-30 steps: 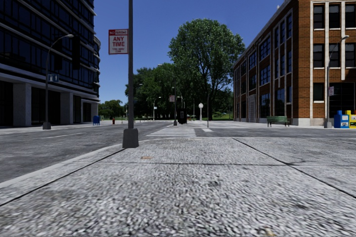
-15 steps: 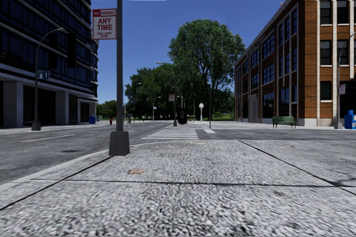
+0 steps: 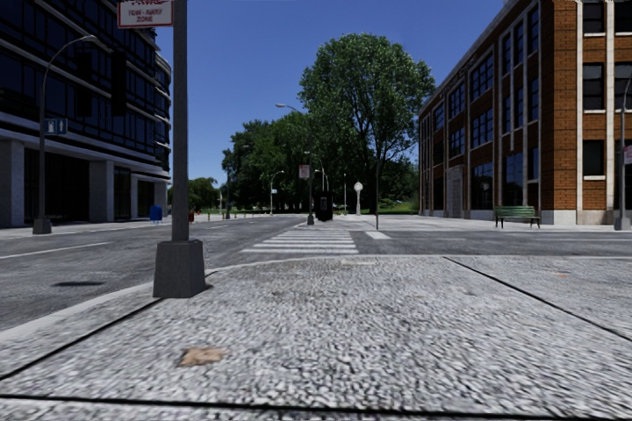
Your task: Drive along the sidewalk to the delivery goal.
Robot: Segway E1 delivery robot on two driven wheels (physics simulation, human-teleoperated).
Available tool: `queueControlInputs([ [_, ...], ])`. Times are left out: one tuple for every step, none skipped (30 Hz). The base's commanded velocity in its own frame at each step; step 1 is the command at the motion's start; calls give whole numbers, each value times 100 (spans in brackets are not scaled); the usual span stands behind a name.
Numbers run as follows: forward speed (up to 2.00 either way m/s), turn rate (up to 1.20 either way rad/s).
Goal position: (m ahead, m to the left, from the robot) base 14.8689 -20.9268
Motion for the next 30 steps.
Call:
queueControlInputs([
  [199, 0],
  [199, 0],
  [199, 0],
  [199, 0],
  [199, 0],
  [199, 0],
  [199, 0],
  [199, 0],
  [199, 0],
  [199, 0],
  [199, 0],
  [199, 0],
  [199, 0],
  [199, 0],
  [199, 0],
  [199, 0],
  [199, 0],
  [199, 0],
  [199, 0],
  [199, 0],
  [199, 0],
  [199, 0],
  [199, 0],
  [199, 0],
  [199, 0],
  [199, 0],
  [199, 0],
  [199, 0],
  [199, -1],
  [199, -1],
])
